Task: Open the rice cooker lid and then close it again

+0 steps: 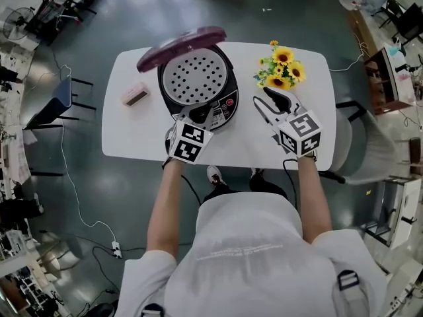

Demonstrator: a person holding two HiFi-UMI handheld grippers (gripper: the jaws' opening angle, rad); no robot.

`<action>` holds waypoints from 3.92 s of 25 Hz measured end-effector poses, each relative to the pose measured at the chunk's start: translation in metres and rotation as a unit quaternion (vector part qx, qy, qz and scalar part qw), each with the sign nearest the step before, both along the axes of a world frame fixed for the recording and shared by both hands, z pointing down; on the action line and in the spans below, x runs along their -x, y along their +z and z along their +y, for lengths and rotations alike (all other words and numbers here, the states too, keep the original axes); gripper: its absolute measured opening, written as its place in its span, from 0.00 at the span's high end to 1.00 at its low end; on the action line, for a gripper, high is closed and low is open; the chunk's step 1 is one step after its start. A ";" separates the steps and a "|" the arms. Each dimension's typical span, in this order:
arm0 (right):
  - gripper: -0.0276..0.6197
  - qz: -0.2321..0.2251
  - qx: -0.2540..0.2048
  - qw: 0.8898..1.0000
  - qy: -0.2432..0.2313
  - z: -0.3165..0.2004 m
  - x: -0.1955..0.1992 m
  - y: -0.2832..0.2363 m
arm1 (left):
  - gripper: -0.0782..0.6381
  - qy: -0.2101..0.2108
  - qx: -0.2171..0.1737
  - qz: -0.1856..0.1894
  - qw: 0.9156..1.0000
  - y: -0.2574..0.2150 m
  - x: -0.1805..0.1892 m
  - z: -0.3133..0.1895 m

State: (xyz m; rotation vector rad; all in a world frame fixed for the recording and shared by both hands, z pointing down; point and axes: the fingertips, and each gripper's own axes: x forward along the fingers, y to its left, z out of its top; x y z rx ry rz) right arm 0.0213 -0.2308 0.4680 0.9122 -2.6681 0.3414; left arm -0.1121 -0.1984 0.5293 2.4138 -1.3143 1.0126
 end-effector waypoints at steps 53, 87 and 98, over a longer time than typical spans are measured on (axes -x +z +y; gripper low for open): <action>0.75 0.002 -0.130 0.992 0.002 -0.027 0.105 -0.151 | 0.79 -0.089 -0.223 0.127 0.962 -0.185 0.209 -0.004; 0.59 0.091 -0.159 0.979 -0.095 -0.238 0.141 -0.141 | 0.53 -0.006 -0.221 0.033 0.975 -0.210 0.219 -0.186; 0.54 0.106 -0.176 0.964 -0.171 -0.258 0.174 -0.129 | 0.52 0.014 -0.203 0.031 0.979 -0.201 0.211 -0.209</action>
